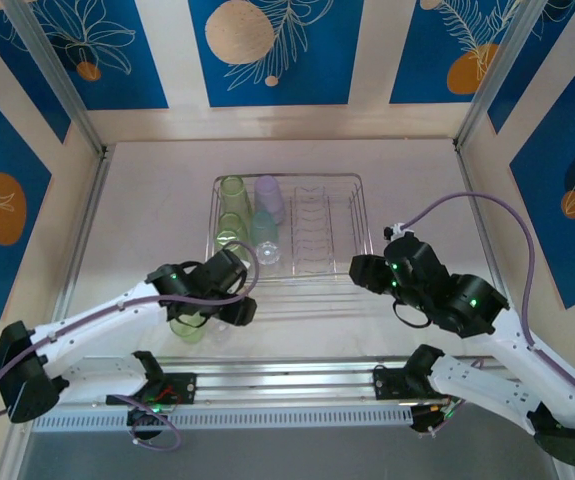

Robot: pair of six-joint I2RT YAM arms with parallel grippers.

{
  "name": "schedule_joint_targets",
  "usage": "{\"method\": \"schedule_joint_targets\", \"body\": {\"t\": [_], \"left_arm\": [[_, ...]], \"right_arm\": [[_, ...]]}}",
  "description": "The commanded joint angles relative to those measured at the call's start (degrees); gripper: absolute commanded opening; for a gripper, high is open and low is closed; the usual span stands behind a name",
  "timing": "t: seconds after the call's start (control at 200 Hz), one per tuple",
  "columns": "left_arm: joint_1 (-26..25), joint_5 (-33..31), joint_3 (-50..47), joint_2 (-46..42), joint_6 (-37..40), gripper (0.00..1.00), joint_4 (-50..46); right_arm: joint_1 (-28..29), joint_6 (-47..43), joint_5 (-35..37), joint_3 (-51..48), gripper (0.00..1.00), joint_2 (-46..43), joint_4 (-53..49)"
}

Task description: Load the cups into the dish rack

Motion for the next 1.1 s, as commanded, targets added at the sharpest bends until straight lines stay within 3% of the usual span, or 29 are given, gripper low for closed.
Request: {"method": "schedule_joint_targets", "body": {"t": [0.0,0.48,0.61,1.0,1.096], "left_arm": [[-1.3,-2.3,2.9,4.4,0.1,0.65,-1.0],[-2.5,-8.8,8.8,19.3,-1.0,0.61,-1.1],[-2.5,-9.7,9.7,22.0,-1.3,0.55,-1.5],[-2.5,-8.9,9.4,23.6,-1.6,0.2,0.8],[-2.6,-8.8,9.3,23.6,-1.6,0.06,0.6]], "right_arm": [[-0.9,-0.1,-1.8,-1.3,0.54,-0.4,-1.7],[-6.3,-4.1,-13.3,-2.0,0.57,2.4,-1.0],[-6.8,-4.6,-14.7,-2.4,0.57,3.2,-0.5],[-7.0,-6.7,-18.3,-1.4,0.58,7.5,-0.4],[-6.9,-7.1,-19.2,-1.1,0.59,9.0,0.2]]}}
